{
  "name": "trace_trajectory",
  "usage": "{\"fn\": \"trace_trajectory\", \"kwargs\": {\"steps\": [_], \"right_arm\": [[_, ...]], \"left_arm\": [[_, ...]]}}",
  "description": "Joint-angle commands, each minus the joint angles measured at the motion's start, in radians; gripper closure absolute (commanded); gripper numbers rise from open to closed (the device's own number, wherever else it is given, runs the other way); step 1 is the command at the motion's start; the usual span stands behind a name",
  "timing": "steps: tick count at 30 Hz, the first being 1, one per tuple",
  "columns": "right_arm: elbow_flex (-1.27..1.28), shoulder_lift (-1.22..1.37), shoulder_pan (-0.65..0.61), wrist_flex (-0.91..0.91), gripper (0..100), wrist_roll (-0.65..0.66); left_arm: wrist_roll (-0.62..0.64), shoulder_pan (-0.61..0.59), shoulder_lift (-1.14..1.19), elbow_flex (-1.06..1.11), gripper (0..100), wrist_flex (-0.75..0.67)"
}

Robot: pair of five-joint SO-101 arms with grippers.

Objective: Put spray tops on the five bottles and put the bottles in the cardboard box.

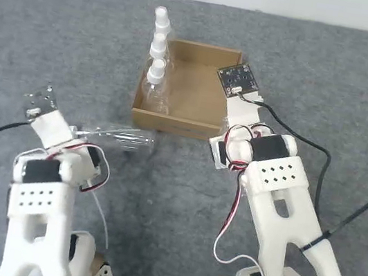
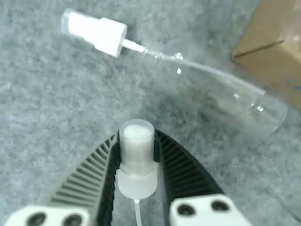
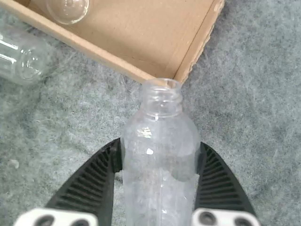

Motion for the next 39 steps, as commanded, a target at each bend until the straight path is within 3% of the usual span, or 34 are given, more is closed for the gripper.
{"fn": "trace_trajectory", "kwargs": {"steps": [1, 17, 35, 39], "right_arm": [[-0.005, -0.056, 0.013, -0.008, 88.0, -0.002], [-0.005, -0.07, -0.008, 0.022, 88.0, -0.003], [0.137, -0.364, -0.048, 0.002, 88.0, -0.003], [0.138, -0.364, -0.048, 0.002, 88.0, -0.003]], "left_arm": [[-0.008, -0.006, -0.164, 0.027, 99, -0.023], [-0.008, -0.008, -0.485, 0.136, 99, -0.02], [-0.008, -0.032, -0.508, 0.128, 99, -0.026], [-0.006, -0.035, -0.508, 0.119, 99, -0.097]]}}
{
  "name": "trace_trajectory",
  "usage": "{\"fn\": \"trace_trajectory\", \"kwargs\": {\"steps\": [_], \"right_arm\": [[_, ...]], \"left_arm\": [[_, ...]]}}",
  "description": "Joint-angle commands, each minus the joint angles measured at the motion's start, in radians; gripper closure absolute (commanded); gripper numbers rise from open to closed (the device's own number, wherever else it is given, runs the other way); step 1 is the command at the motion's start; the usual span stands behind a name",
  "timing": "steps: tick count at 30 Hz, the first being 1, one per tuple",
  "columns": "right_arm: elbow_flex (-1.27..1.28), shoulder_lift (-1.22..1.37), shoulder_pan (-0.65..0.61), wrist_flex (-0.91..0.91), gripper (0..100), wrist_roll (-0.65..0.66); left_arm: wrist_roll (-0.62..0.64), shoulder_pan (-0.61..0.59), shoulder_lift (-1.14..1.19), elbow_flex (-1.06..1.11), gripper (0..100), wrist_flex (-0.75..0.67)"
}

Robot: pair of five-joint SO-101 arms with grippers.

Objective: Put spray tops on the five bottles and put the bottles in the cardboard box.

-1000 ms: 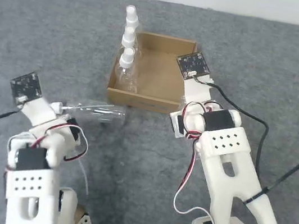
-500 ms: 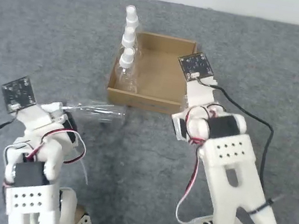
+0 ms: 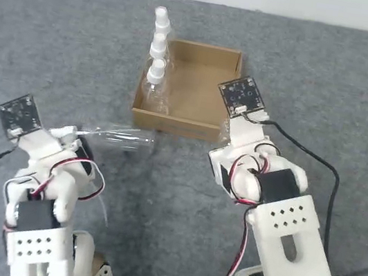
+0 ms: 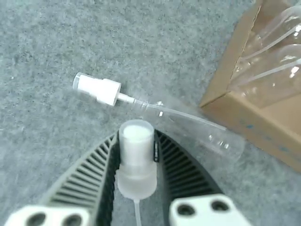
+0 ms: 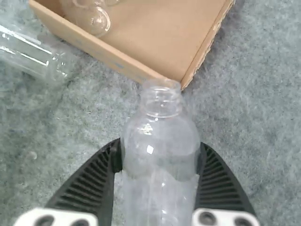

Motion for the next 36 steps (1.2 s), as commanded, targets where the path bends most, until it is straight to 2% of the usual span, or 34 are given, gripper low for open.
{"fn": "trace_trajectory", "kwargs": {"steps": [1, 7, 18, 24, 31, 36], "right_arm": [[-0.012, -0.045, -0.012, -0.019, 88.0, -0.003], [0.015, -0.056, -0.013, -0.048, 88.0, -0.003], [0.018, -0.056, -0.013, -0.054, 88.0, -0.003], [0.026, -0.104, -0.013, -0.048, 88.0, -0.003], [0.107, -0.208, -0.013, -0.105, 88.1, -0.002], [0.11, -0.208, -0.025, -0.105, 88.1, -0.002]], "left_arm": [[-0.006, 0.0, -0.023, -0.022, 99, -0.098], [0.101, 0.002, -0.023, -0.041, 99, -0.193], [0.21, 0.003, -0.023, -0.242, 99, -0.196], [0.327, 0.006, -0.023, -0.329, 99, -0.199], [0.408, 0.153, -0.023, -0.407, 99, -0.201], [0.44, 0.176, -0.023, -0.427, 99, -0.27]]}}
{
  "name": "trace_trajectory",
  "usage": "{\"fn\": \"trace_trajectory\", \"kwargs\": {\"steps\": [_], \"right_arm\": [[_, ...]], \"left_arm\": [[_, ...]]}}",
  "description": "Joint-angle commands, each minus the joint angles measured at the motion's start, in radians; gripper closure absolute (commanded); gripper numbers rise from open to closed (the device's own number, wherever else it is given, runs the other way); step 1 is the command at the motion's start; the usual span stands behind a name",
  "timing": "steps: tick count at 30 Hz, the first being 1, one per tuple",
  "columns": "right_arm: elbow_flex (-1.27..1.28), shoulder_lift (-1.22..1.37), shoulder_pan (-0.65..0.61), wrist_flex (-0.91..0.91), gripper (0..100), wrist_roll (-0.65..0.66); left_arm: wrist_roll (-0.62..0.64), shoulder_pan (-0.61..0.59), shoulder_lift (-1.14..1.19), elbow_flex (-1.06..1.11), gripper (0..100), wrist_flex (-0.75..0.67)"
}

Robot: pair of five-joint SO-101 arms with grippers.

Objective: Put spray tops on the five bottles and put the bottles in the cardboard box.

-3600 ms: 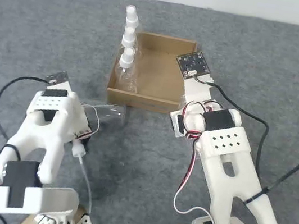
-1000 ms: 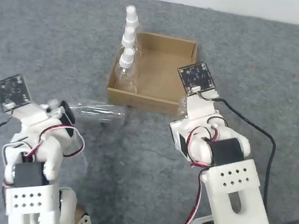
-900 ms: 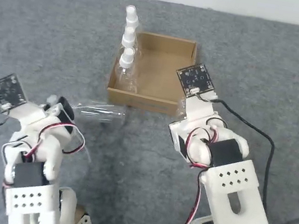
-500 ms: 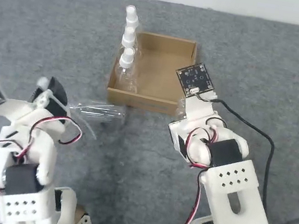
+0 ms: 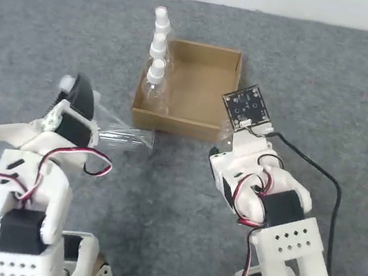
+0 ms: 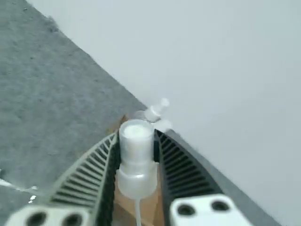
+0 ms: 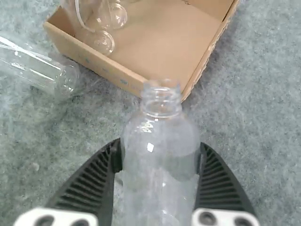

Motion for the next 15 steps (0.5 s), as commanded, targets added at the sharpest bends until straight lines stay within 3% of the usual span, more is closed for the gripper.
{"fn": "trace_trajectory", "kwargs": {"steps": [1, 5, 15], "right_arm": [[-0.005, -0.038, -0.019, -0.025, 88.1, -0.002], [-0.003, -0.041, -0.025, -0.025, 88.1, -0.003], [0.055, -0.047, -0.028, -0.104, 88.1, -0.002]], "left_arm": [[0.029, 0.011, -0.021, -0.062, 99, -0.13], [0.031, 0.011, -0.021, -0.054, 99, -0.196], [0.127, -0.009, -0.023, -0.042, 99, -0.161]]}}
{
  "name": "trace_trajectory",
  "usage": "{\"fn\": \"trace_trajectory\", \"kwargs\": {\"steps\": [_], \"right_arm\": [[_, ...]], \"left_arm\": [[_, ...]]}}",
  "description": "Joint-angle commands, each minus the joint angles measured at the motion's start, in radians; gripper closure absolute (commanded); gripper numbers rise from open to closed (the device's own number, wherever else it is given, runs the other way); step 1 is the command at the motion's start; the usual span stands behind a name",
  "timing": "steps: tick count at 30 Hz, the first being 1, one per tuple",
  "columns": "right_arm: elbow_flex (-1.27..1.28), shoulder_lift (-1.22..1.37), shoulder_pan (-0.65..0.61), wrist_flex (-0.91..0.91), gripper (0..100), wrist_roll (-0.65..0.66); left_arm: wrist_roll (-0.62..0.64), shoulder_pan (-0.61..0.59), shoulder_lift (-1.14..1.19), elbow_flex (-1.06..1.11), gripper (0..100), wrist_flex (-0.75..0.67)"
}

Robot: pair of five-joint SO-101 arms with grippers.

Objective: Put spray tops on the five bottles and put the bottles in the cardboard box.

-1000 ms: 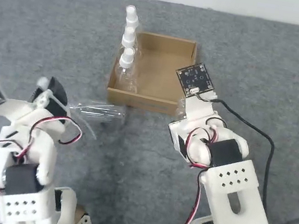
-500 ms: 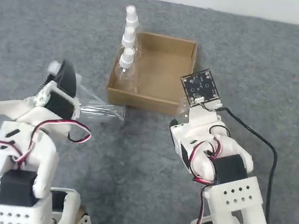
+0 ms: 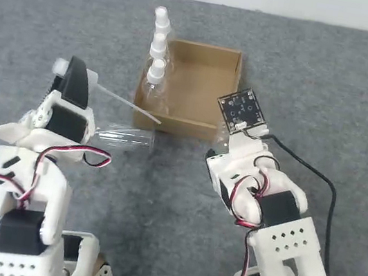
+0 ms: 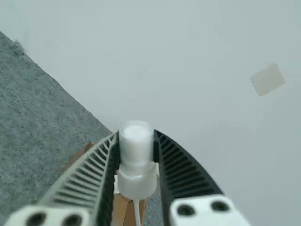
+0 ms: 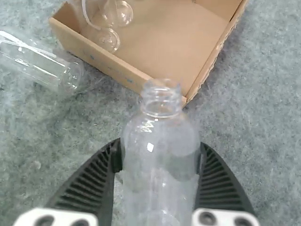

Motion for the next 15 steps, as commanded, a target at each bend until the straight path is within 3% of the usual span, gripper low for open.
{"fn": "trace_trajectory", "kwargs": {"steps": [1, 10, 15], "right_arm": [[0.012, -0.045, -0.012, -0.067, 88.1, 0.0], [0.04, -0.045, -0.059, -0.099, 88.1, 0.012], [0.051, -0.045, -0.079, -0.101, 88.0, 0.032]], "left_arm": [[0.029, -0.021, -0.023, -0.036, 99, -0.005], [0.106, -0.138, -0.023, -0.031, 99, 0.026], [0.117, -0.144, -0.023, -0.03, 99, 0.037]]}}
